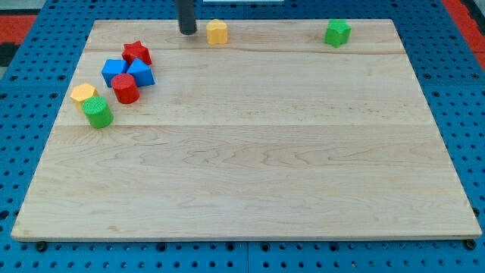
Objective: Push the yellow heart to the top right side of the board
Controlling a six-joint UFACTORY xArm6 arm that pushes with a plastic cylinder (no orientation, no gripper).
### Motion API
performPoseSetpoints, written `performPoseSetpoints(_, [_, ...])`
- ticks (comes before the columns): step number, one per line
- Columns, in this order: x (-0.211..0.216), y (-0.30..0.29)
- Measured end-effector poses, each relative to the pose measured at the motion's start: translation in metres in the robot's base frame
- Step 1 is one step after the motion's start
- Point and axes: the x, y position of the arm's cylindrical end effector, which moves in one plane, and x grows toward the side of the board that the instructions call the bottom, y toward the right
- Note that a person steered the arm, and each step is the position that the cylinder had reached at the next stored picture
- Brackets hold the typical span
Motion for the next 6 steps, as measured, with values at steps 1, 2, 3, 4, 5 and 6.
performPoseSetpoints(1, [0.02, 0.05])
performPoseSetpoints(2, [0.021, 0.086])
performPoseSetpoints(3, [0.011, 0.052])
performPoseSetpoints(4, [-0.017, 0.033])
performPoseSetpoints(5, [-0.018, 0.063])
performPoseSetpoints(6, [-0.018, 0.093])
